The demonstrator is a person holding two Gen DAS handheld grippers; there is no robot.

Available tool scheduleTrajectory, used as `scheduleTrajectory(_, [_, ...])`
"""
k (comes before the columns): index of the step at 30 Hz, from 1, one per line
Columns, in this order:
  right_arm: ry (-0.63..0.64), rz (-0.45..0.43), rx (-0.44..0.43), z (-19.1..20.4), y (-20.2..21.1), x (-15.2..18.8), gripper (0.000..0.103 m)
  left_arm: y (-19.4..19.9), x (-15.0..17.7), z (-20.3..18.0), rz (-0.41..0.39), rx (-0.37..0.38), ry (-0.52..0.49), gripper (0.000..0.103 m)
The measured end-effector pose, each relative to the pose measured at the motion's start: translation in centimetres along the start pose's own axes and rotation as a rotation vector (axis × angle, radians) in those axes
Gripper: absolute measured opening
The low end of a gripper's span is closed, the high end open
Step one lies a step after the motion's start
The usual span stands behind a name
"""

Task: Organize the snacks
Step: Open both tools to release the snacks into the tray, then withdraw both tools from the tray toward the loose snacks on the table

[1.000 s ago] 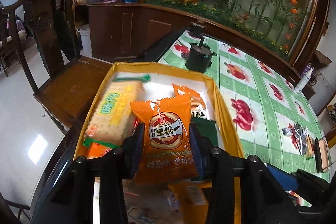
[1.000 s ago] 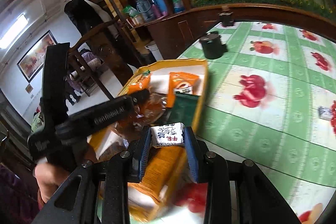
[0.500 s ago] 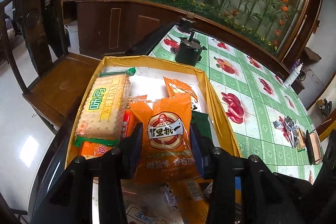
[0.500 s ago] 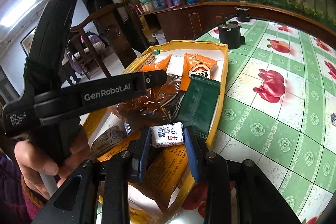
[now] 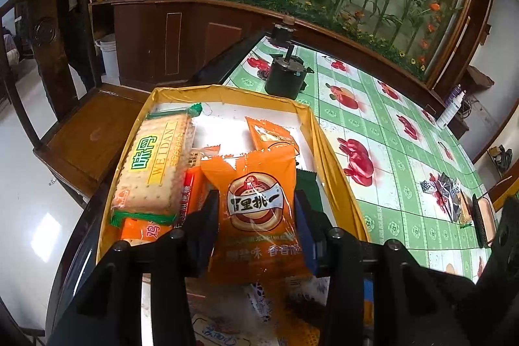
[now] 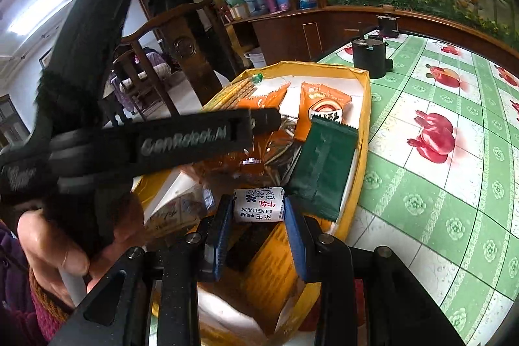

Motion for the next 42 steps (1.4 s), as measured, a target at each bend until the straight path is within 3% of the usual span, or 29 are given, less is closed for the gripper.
scheduleTrajectory(9, [0.018,0.010,0.021,0.6,-0.8,-0.1,0.036,-0.3,0.0,0.3,0.014,-0.001,0.009,0.046])
scheduleTrajectory(19, [0.020,0.008,0.027,0.4,-0.5,0.0,0.038,-0.5,0.0,0.3,0.019,0.006,0.013,0.063])
scheduleTrajectory(22, [0.016,-0.002,0.022,0.4,-0.1,-0.1,0.044,-0.3,-0.1,0.2,0.014,0.016,0.022,0.069])
scheduleTrajectory(33, [-0.005,-0.076,-0.007,0.1,1.8,-0.7,0.048,1.0,-0.4,-0.7,-0.004,0.030,0.010,0.070])
scheduleTrajectory(42, [-0.112,-0.140,-0.034,-2.4,4.7,-1.2,0.048,3.0,-0.7,-2.4,-0.025,0.016,-0.019,0.070])
Point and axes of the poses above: each gripper's, at about its wrist camera, not at the fingertips, and y roughly against the way its jaws point, z to its left, x to its underside, the point moved 2 cm from there along -y, roughly the way its jaws point, and after that the axes turned 3 degrees about -x, right-handed, at the moved point
